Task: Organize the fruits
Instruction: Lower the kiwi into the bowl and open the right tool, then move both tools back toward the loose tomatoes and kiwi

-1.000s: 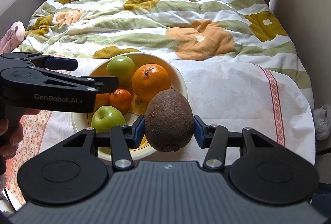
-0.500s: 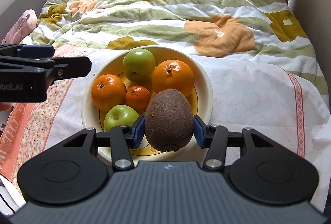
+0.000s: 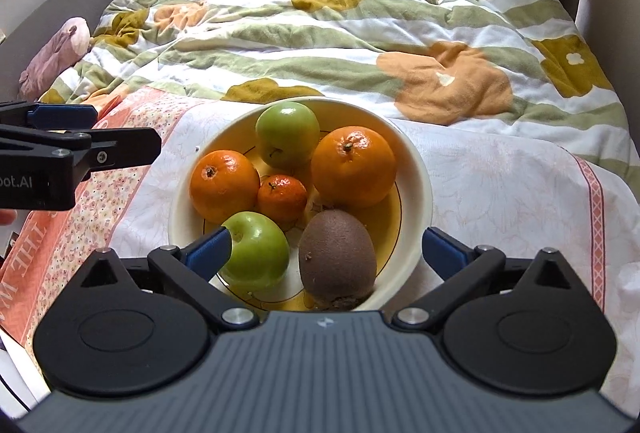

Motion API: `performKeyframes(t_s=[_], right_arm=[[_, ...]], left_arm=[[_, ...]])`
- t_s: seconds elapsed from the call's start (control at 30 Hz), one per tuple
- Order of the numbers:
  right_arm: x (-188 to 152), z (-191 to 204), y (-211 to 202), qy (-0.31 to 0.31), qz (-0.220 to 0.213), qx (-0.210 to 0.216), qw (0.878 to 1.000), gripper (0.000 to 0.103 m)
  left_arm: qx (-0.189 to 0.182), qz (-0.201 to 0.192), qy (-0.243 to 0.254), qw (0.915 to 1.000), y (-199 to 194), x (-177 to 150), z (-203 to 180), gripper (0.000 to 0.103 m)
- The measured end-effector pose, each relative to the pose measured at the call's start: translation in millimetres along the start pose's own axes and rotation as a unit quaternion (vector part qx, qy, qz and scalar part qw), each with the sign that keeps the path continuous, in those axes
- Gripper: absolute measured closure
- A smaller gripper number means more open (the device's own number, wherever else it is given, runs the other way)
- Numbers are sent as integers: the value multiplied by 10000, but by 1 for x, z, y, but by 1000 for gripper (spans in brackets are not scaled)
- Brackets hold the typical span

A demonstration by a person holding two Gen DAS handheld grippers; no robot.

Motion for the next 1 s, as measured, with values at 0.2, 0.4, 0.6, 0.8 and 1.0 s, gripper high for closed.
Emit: performKeyframes(t_s=[0.2, 0.4, 0.6, 0.8, 1.0], right_arm=[[3, -1, -16, -93, -181, -68, 9998, 0], [6, -1, -44, -140, -420, -46, 9990, 0], [5, 3, -82, -303, -675, -54, 9972, 0], [-1, 5, -123, -403, -880, -55, 9953, 0], [-18, 14, -156, -548, -995, -97, 9935, 0]], left_arm=[[67, -102, -24, 9999, -10, 2, -3, 7], [162, -298, -46, 9994, -30, 4, -8, 7], [303, -550, -82, 9980, -63, -1, -15, 7], [430, -773, -119, 9960, -100, -9, -24, 7], [618, -903, -179, 9938, -133, -25, -29, 6]])
Point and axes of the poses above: each gripper's, at about its wrist camera, not at the fingertips, and y roughly the way its jaws point, z to its left, x to its top, the point moved 3 cm from there along y, roughly the way its jaws point, and after that the axes turned 7 degrees about -z, right-handed, at the moved point
